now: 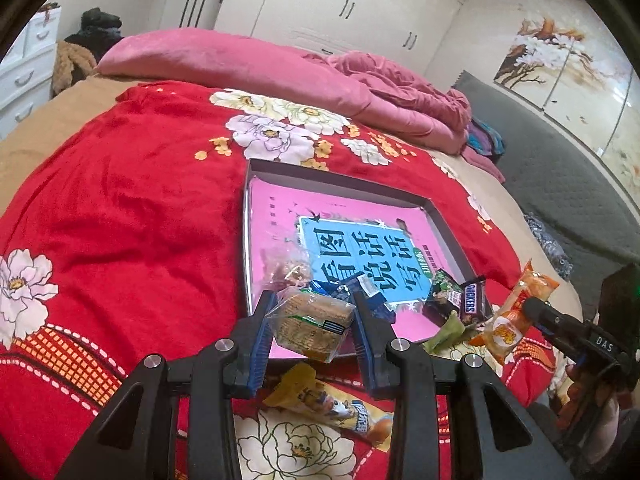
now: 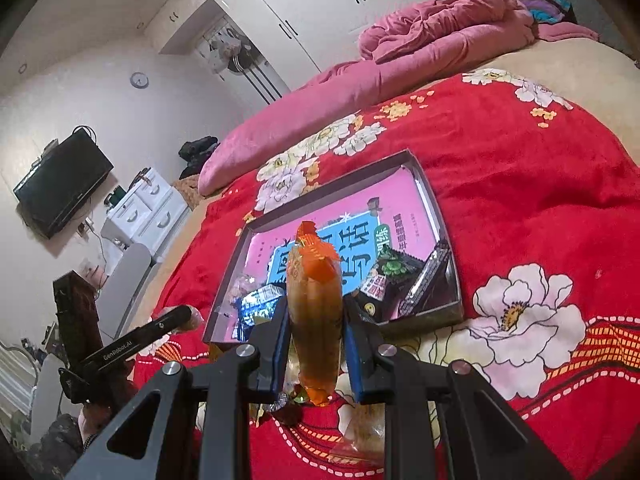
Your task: Organize snacks
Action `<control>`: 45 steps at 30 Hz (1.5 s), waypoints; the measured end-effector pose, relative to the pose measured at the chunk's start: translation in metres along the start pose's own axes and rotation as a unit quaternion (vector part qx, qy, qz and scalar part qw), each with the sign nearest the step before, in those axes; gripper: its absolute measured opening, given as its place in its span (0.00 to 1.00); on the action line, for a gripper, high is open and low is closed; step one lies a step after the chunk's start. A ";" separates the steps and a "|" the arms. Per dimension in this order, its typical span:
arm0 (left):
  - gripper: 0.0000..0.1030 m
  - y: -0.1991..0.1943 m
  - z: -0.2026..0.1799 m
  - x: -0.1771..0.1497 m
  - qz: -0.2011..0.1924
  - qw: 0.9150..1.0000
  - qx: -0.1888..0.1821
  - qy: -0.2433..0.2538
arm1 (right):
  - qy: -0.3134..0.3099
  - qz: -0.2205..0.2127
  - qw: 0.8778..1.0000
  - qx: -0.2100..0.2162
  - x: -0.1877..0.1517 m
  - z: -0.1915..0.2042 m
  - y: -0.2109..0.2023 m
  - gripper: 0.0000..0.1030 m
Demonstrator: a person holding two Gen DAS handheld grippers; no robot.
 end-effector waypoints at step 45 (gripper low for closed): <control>0.37 0.025 -0.002 -0.005 0.025 1.000 0.005 0.010 | 0.017 -0.028 0.999 -0.011 0.036 0.008 0.023 0.24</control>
Point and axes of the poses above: each gripper's, at about its wrist camera, not at the fingertips, and y roughly the way its jaws point, z to its left, x to its top, the point moved 4 cm from there along y, roughly the way its jaws point, and after that the axes turned 9 degrees about -x, right-handed, at the moved point
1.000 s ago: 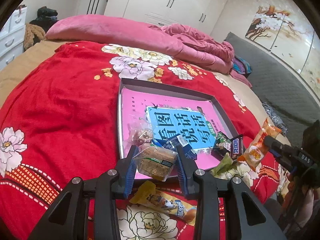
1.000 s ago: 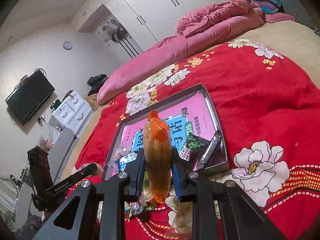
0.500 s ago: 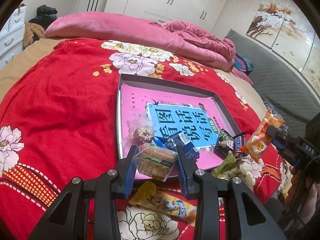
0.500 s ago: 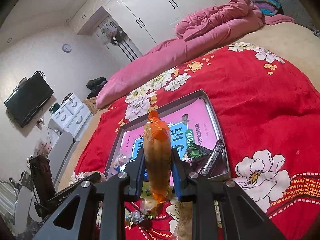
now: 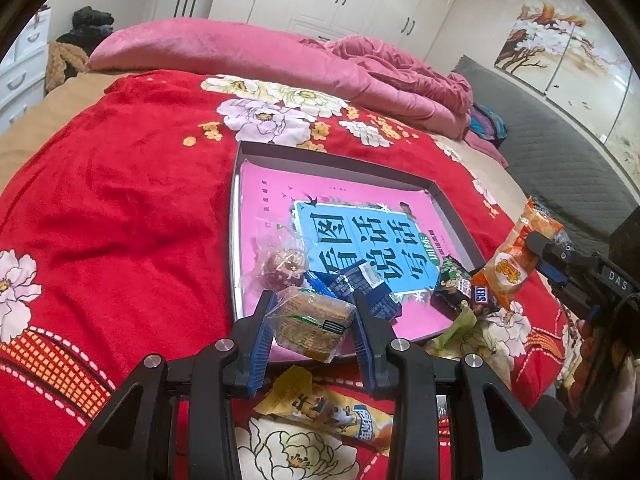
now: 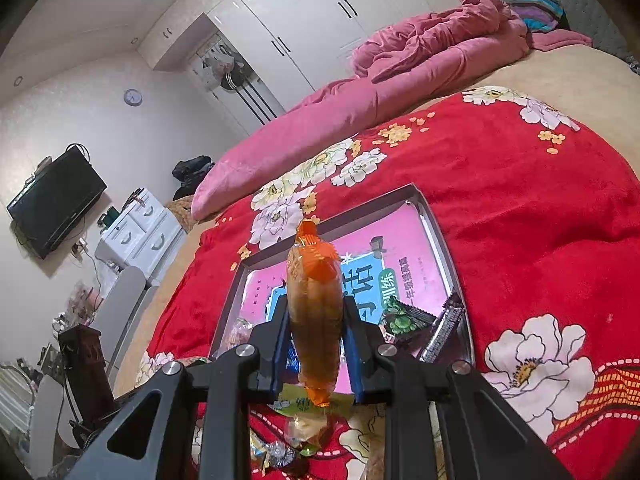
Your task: Organize snacks
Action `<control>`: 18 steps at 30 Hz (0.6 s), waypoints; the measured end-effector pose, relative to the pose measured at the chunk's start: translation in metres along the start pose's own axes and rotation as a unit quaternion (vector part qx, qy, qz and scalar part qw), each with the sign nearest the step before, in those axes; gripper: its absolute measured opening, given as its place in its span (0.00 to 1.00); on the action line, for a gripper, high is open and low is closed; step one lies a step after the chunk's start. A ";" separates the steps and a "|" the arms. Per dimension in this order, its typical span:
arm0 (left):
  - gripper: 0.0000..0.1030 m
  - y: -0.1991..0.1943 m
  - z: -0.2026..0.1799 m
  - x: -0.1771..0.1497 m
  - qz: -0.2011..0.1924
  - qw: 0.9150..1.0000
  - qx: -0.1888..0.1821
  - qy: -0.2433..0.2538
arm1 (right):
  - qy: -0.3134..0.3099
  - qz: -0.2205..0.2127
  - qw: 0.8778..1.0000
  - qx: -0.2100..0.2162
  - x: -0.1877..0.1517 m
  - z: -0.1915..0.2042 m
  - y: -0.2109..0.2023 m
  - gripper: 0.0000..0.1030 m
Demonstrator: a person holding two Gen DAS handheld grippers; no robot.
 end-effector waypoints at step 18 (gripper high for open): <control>0.37 0.018 0.000 -0.003 0.009 1.000 -0.004 0.002 | 0.001 0.008 1.000 -0.007 -0.003 0.002 0.017 0.24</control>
Point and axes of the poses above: each gripper's, at about its wrist camera, not at the fingertips, and y roughly the way its jaws point, z to its left, x to its top, the point moved 4 cm from there along y, roughly the way its jaws point, and after that the axes turned 9 degrees about -x, right-handed, at the moved point
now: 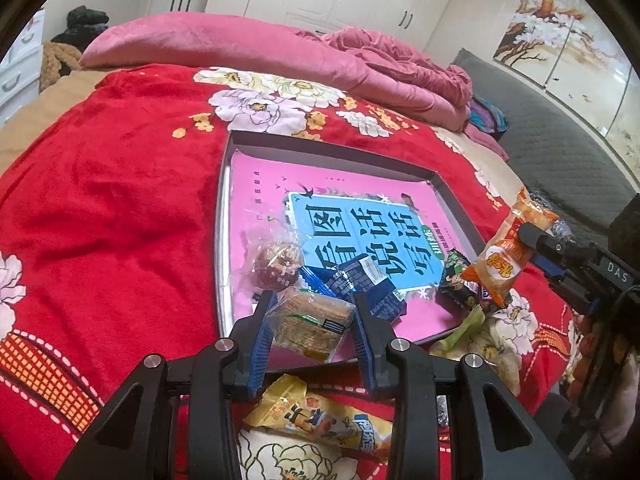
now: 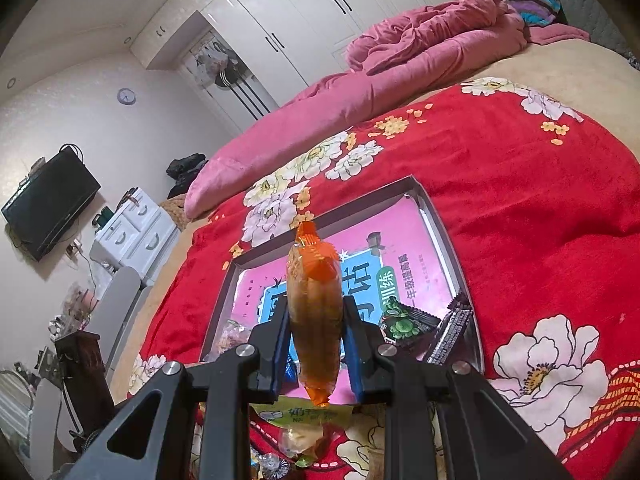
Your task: Organize snacks
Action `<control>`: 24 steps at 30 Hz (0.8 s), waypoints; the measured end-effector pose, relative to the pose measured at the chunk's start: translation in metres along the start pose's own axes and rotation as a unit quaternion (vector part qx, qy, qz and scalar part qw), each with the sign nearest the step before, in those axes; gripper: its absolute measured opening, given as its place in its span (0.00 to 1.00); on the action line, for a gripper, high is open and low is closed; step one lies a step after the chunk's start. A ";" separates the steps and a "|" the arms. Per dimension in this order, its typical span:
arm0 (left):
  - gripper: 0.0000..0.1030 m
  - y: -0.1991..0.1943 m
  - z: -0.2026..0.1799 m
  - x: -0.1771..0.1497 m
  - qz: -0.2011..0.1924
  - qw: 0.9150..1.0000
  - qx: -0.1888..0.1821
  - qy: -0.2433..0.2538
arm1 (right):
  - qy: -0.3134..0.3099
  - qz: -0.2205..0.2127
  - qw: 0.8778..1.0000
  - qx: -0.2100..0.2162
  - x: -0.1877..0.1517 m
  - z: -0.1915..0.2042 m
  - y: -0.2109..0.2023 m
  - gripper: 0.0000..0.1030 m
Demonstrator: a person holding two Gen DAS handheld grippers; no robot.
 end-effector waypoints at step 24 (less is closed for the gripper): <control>0.37 0.023 0.003 -0.007 0.018 1.000 0.009 0.003 | 0.017 0.015 1.000 -0.001 -0.001 -0.009 0.017 0.24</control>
Point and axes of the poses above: each gripper's, at about its wrist camera, not at the fingertips, and y roughly the way its jaws point, z to its left, x to its top, the point moved 4 cm from there along y, roughly the way its jaws point, and after that the axes turned 9 degrees about -x, right-handed, at the moved point
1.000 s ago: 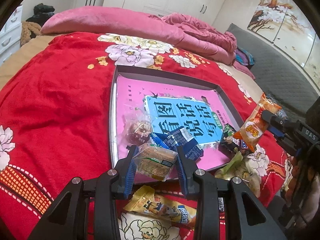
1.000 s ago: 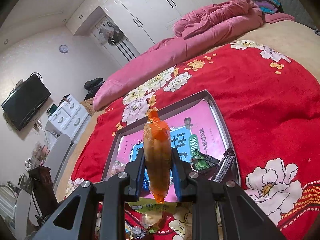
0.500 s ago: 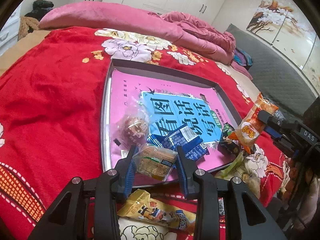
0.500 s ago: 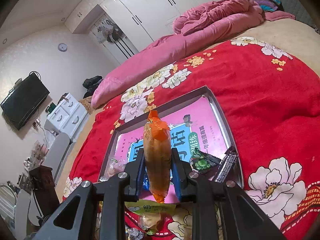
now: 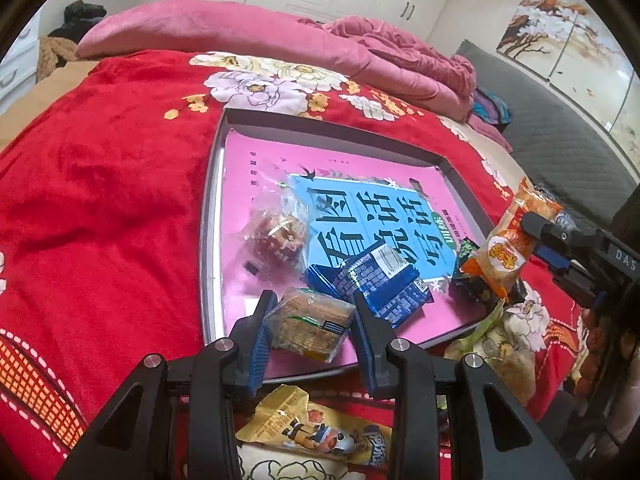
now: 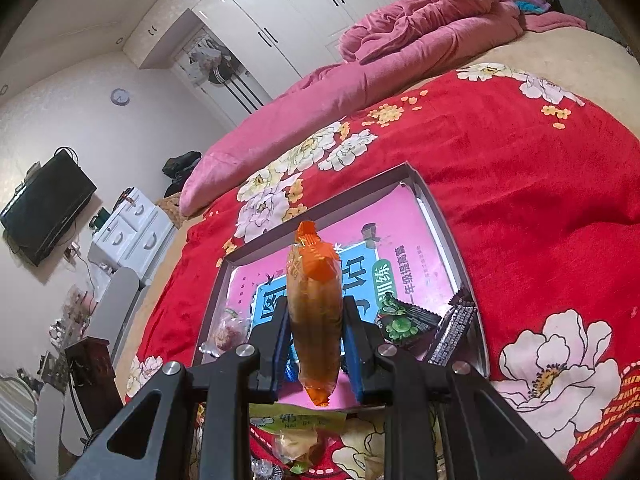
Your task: Organize snacks
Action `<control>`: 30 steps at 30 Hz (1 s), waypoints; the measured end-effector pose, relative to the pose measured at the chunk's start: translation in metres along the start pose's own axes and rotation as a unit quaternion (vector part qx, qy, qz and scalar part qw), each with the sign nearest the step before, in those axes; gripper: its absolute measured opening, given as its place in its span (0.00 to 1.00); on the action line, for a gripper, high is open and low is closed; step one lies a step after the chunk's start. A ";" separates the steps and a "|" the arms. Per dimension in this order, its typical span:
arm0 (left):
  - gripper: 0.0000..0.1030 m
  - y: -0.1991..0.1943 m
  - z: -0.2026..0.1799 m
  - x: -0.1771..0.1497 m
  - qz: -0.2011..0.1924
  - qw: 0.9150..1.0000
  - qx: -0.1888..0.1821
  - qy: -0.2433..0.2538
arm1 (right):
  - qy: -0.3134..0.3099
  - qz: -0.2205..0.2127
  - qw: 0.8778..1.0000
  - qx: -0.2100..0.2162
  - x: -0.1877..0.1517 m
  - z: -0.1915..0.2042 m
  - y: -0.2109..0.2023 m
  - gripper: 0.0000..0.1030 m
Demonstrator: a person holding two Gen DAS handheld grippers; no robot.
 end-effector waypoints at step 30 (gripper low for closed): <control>0.37 0.015 -0.016 -0.004 0.019 0.998 0.027 0.059 | -0.010 0.008 1.000 -0.029 -0.014 0.007 0.027 0.24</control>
Point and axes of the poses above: each gripper's, at about its wrist camera, not at the fingertips, and y roughly the way its jaws point, z to its left, x to its top, the point moved 4 cm from there along y, roughly the way its jaws point, and after that the axes turned 9 degrees about -x, right-handed, at the moved point
